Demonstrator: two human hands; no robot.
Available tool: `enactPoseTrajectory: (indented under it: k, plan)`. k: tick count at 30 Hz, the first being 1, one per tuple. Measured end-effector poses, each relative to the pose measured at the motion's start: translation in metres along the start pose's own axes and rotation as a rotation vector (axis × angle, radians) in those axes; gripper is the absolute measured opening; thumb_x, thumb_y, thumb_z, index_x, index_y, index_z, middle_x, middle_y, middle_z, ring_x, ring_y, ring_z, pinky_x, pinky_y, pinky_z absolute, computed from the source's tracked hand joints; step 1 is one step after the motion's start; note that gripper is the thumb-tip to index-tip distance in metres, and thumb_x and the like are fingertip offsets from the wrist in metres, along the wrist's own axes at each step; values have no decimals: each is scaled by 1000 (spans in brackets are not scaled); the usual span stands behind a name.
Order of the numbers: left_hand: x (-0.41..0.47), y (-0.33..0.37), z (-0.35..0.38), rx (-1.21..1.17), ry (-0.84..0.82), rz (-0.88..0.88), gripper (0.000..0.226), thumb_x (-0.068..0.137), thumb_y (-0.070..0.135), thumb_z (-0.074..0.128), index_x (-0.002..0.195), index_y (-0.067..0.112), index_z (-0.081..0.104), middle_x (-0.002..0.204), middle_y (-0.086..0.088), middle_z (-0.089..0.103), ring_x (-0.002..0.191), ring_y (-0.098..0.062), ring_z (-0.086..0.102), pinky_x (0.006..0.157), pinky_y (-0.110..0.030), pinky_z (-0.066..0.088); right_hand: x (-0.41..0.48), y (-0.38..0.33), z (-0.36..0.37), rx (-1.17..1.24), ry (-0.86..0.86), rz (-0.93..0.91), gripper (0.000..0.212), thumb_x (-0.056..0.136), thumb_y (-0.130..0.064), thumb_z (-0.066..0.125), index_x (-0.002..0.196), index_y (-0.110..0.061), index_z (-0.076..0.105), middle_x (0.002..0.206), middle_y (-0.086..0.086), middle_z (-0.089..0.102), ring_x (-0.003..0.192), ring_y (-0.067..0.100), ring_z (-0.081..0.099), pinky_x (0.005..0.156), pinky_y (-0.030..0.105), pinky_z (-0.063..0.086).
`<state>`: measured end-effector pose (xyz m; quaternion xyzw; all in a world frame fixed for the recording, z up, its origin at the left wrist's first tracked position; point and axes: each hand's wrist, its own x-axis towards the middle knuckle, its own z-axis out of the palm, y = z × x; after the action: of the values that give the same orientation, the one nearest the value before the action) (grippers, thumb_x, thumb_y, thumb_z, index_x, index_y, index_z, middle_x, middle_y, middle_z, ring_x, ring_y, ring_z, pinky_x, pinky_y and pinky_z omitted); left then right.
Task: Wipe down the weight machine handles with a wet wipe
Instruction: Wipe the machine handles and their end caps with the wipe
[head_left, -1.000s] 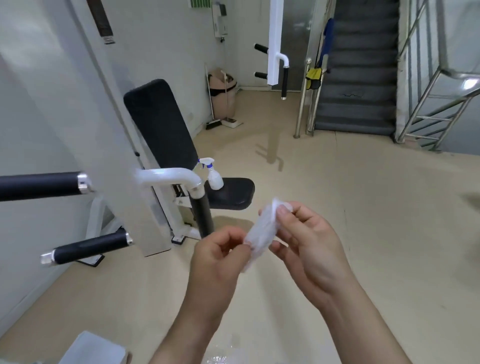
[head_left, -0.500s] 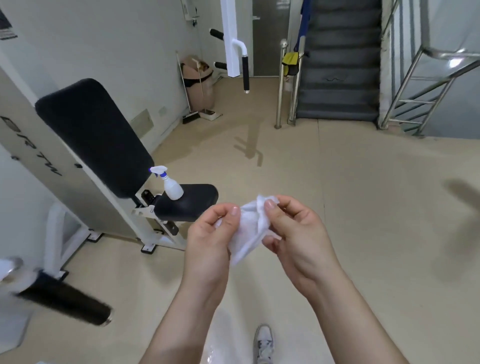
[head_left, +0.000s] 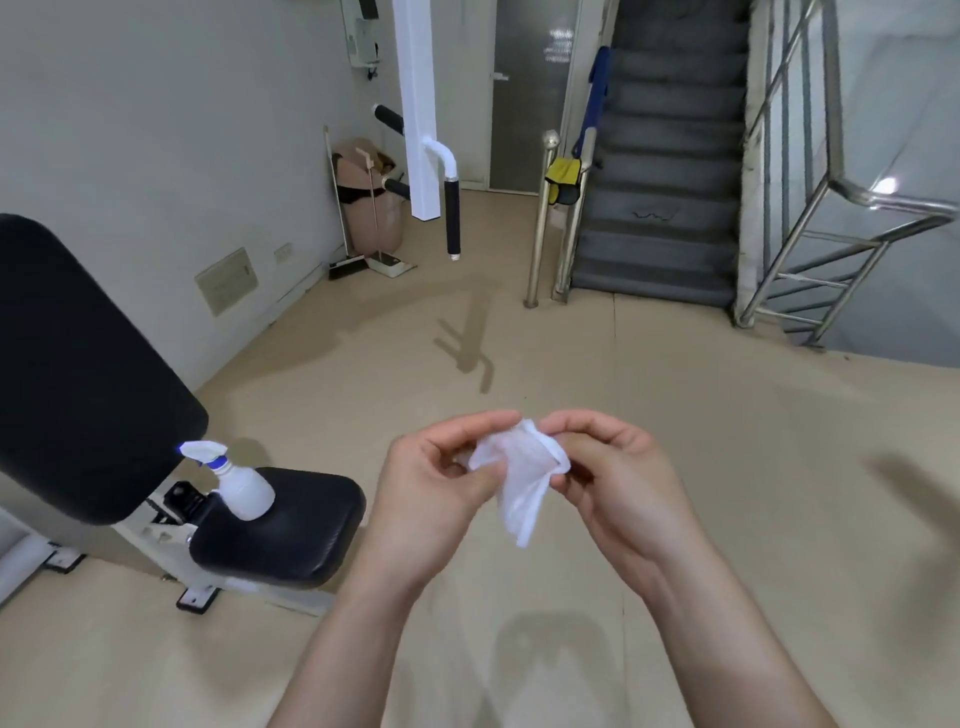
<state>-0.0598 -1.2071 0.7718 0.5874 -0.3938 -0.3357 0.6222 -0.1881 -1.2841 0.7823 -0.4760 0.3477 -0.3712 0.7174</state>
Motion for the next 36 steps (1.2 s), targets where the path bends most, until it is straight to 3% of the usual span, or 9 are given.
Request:
enactPoseTrajectory:
  k: [3,6,11,14,17,22,27,31,36]
  plan:
    - [46,-3,18,378,113,160,34,77,0,70,87,32,74,87,21,66,81,-2,62,73,-10,45,44,-21,-20,31,-84,38,14,88,-2,57,90,-1,72,80,12,71,74,15,63,68,20,51]
    - [97,-10,35,525,170,256,19,77,10,73,77,29,74,81,14,64,78,-1,58,67,-8,40,88,-28,-42,-207,-127,-36,26,81,-5,70,104,-17,71,97,8,71,83,17,66,84,27,49]
    - [181,-24,70,322,104,172,19,74,14,78,63,23,67,92,8,62,79,-1,59,67,-9,41,170,-48,-82,-355,-69,-196,48,87,2,56,107,-40,68,88,2,60,66,23,42,63,32,39]
    - [231,-31,99,117,87,124,19,68,17,76,56,17,61,95,8,68,82,-4,63,62,-15,45,229,-62,-113,-336,-92,-178,49,85,9,47,93,-30,74,73,2,64,63,19,51,62,29,44]
    - [280,-32,132,-27,123,78,22,69,10,67,55,18,53,76,1,66,66,-11,57,53,-18,42,290,-76,-138,-456,-172,-163,44,81,15,44,73,-15,75,64,-8,65,56,8,49,58,19,42]
    - [349,-33,159,133,314,71,28,79,8,67,63,14,45,61,-7,46,56,-16,41,50,-24,35,375,-96,-154,-676,-404,-130,31,78,4,52,75,-17,74,70,-10,67,67,4,59,67,18,46]
    - [404,-41,169,256,454,57,23,80,12,73,70,16,53,59,-10,59,56,-28,50,53,-29,39,441,-100,-145,-766,-569,-163,13,83,-19,62,75,-23,72,81,-13,62,63,-1,54,61,10,36]
    - [448,-44,159,245,458,27,16,80,6,72,78,21,66,48,15,52,46,-2,40,47,-10,32,502,-93,-129,-639,-413,-182,15,82,-11,63,69,-17,66,63,-11,54,55,2,43,55,15,35]
    - [508,-57,124,424,501,43,34,78,-3,65,69,30,70,65,16,62,52,-3,46,50,-10,34,572,-88,-83,-151,-387,90,24,82,10,54,72,-12,59,69,13,61,63,21,54,58,23,48]
